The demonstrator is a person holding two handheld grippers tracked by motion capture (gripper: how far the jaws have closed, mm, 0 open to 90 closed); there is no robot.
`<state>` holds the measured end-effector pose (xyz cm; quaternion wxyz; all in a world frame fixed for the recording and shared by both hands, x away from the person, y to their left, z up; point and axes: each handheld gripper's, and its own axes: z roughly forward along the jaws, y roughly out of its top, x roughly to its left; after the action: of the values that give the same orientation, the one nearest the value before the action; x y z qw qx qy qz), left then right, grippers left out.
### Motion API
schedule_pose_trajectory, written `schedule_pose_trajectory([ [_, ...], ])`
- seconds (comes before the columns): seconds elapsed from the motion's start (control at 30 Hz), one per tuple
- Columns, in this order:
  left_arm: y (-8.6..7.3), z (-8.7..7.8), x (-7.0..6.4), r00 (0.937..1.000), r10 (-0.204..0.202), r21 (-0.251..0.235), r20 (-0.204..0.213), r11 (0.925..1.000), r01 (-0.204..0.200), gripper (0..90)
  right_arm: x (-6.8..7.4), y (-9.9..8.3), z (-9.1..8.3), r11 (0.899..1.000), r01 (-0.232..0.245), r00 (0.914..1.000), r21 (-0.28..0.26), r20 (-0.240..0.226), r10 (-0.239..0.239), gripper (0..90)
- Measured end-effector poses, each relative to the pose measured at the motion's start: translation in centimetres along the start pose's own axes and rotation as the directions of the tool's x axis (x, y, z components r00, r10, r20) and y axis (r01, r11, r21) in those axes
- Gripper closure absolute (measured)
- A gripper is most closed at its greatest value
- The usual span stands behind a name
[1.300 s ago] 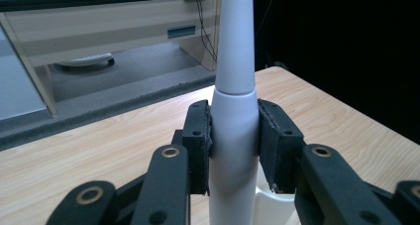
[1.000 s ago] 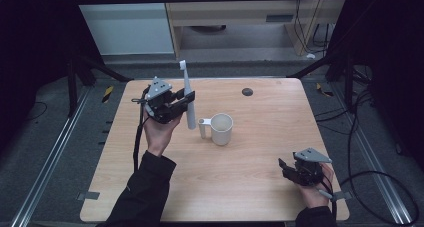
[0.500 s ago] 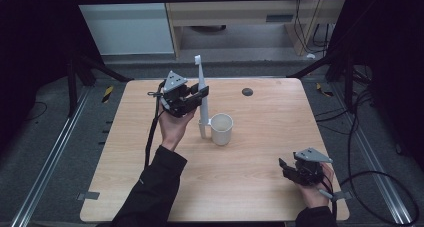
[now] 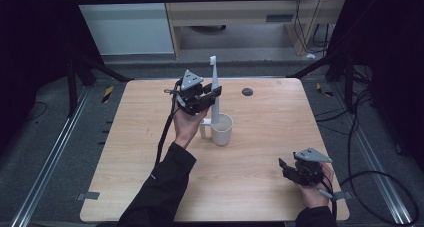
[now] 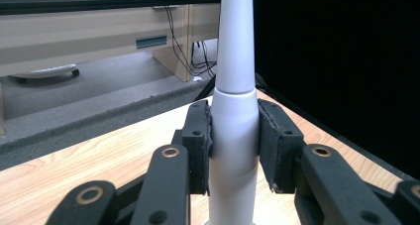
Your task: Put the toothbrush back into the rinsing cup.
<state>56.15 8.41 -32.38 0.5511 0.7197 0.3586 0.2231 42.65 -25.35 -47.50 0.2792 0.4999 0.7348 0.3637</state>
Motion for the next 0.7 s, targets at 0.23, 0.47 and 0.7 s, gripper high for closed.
schedule_pose_trajectory([
  [0.23, -0.7, 1.4, -0.1, 1.0, 0.001, 0.019, -0.001, 0.9998, -0.001, 67.0, -0.1, 0.0, 0.0, 1.0, -0.002, 1.0, 0.001, -0.001, 0.002, 40.3],
  [0.47, -1.9, 2.8, -0.2, 1.0, -0.001, 0.055, 0.004, 0.9985, 0.001, 67.0, -0.1, -0.1, 0.0, 1.0, 0.001, 1.0, 0.006, 0.003, -0.001, 40.3],
  [0.7, -3.4, 3.7, -0.3, 1.0, 0.002, 0.092, 0.001, 0.9957, -0.002, 67.0, -0.1, -0.1, 0.0, 1.0, 0.001, 1.0, 0.009, 0.002, -0.001, 40.2],
])
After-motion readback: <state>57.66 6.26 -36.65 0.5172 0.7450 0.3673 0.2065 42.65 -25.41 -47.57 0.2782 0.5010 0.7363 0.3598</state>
